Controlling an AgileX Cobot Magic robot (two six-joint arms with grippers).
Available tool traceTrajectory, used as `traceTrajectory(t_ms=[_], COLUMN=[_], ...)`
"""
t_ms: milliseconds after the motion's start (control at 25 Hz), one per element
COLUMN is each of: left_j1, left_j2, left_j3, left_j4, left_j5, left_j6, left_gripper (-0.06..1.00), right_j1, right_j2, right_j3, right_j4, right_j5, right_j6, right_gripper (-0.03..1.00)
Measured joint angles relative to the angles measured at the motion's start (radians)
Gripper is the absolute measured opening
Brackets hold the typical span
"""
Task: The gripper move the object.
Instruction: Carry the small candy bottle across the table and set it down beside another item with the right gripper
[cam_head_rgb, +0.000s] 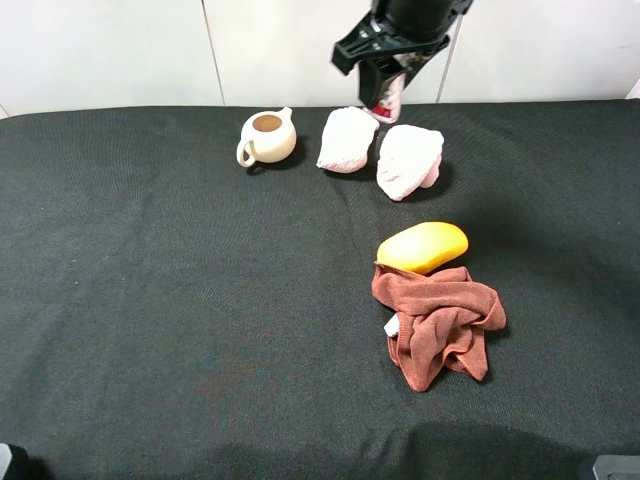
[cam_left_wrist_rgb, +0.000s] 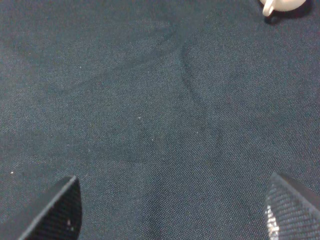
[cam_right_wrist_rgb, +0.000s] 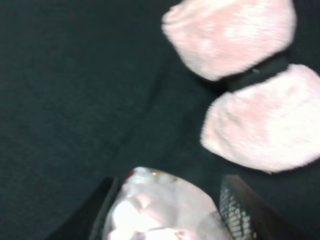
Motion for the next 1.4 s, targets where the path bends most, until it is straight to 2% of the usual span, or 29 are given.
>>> traceTrajectory(t_ms=[400,840,1400], left_j1=[0.0,0.0,0.0], left_j2=[0.0,0.0,0.0], left_j3=[0.0,0.0,0.0], left_j4=[0.0,0.0,0.0], left_j5=[0.0,0.0,0.0], left_j6=[0.0,0.0,0.0], left_gripper=[0.73,0.73,0.73], right_j1=[-0.166,-0.279,-0.333], right_j2=[0.0,0.0,0.0], right_j3=[0.0,0.002,0.088], right_j4=[0.018,0.02,0.022], right_j5=[-0.011,-0.033,-0.127], right_j6=[-0.024,-0.029,-0.032], right_gripper=[0.32,0.32,0.32])
